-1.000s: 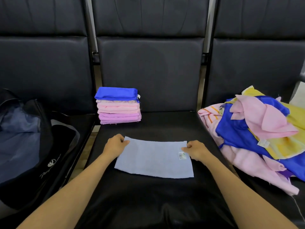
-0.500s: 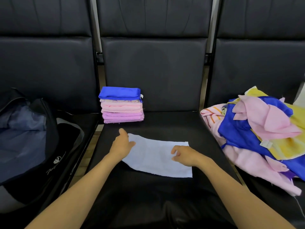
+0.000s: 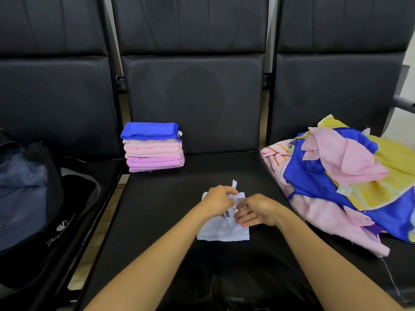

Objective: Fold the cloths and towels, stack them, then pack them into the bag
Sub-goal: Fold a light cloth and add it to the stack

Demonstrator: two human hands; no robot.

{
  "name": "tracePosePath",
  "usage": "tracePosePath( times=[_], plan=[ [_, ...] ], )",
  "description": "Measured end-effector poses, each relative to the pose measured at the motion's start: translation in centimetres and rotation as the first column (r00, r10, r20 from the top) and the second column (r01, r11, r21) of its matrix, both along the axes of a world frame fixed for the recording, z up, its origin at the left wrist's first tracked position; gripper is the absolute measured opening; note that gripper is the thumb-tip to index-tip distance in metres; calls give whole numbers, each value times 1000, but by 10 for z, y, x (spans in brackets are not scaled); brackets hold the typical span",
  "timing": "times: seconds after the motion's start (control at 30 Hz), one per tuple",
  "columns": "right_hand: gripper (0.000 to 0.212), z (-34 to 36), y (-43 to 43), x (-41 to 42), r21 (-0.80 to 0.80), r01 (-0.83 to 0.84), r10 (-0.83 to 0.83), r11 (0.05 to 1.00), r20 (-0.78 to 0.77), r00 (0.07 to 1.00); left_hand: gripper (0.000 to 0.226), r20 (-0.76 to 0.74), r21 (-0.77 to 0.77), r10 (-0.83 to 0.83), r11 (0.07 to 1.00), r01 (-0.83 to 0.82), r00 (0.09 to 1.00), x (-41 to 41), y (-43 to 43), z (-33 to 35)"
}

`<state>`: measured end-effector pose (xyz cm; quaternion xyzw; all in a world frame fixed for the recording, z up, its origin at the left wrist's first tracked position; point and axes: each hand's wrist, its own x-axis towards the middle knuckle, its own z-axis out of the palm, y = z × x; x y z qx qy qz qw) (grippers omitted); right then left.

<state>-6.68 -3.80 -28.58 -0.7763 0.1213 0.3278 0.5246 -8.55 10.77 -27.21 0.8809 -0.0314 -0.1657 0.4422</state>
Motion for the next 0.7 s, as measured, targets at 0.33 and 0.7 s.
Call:
tracePosePath(
  times=[0.33, 0.7],
  plan=[
    [24, -6, -2, 0, -107, -69, 71, 992, 18, 997, 51, 50, 337, 292, 895, -292, 955, 5, 34, -45],
    [22, -4, 8, -3, -188, -102, 105, 977, 4, 994, 26, -351, -360, 286, 838, -410, 892, -6, 41, -46]
  ],
)
